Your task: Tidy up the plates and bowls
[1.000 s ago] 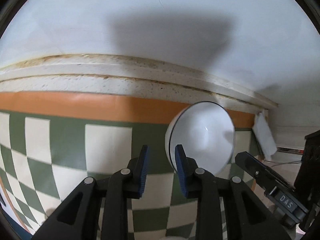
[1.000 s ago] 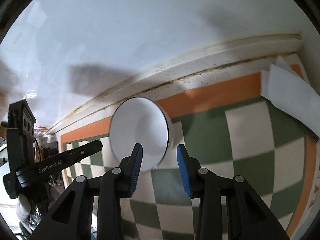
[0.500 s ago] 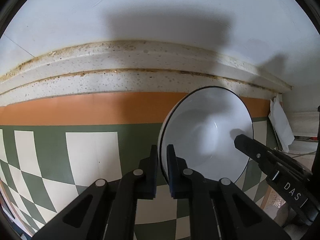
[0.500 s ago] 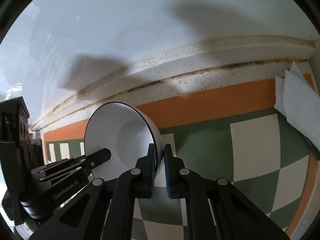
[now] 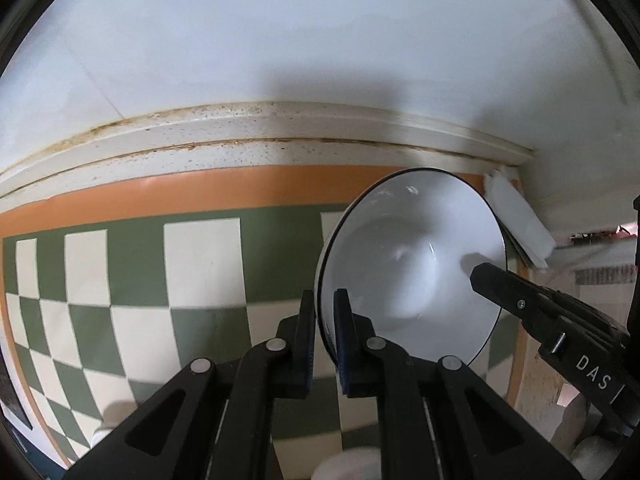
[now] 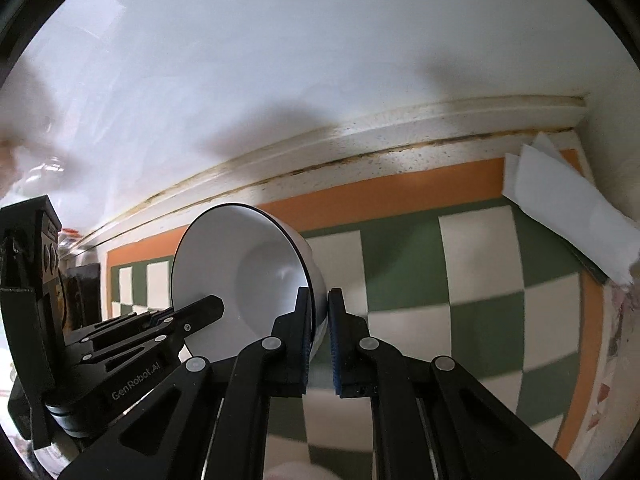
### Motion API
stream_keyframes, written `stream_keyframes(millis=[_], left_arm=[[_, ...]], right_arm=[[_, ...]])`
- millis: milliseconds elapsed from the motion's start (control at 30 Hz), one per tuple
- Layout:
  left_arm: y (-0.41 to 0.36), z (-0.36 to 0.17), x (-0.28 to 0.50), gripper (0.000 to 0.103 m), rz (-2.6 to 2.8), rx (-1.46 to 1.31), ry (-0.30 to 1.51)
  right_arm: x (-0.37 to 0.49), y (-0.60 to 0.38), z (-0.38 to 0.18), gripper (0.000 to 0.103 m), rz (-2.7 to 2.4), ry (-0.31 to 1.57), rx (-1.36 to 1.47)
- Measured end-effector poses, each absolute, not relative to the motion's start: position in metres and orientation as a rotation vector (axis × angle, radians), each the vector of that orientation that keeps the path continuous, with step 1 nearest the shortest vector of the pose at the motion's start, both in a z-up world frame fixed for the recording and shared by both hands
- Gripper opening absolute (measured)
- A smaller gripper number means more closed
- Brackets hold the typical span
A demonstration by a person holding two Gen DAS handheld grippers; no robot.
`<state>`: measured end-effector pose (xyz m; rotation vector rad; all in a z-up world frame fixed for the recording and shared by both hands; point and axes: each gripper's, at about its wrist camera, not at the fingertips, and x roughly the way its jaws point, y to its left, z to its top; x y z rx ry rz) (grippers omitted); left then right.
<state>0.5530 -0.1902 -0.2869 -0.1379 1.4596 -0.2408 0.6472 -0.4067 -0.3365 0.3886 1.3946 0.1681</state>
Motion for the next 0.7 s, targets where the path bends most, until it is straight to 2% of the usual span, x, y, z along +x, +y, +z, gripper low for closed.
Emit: stream_keyframes(millis=[333,700], left_arm=[[-0.169,-0.23,0.477,0.007,-0.305,-0.123,1.402],[-0.177,-0.225,0.399,0.008,-0.358,-0.06,1.404]], right_arm=[[0.557,-0.399,-0.271,0.01,0.18,1.331,0.387],[0.453,-0.391,-0.248,0.01,0.157,1.309,0.425]])
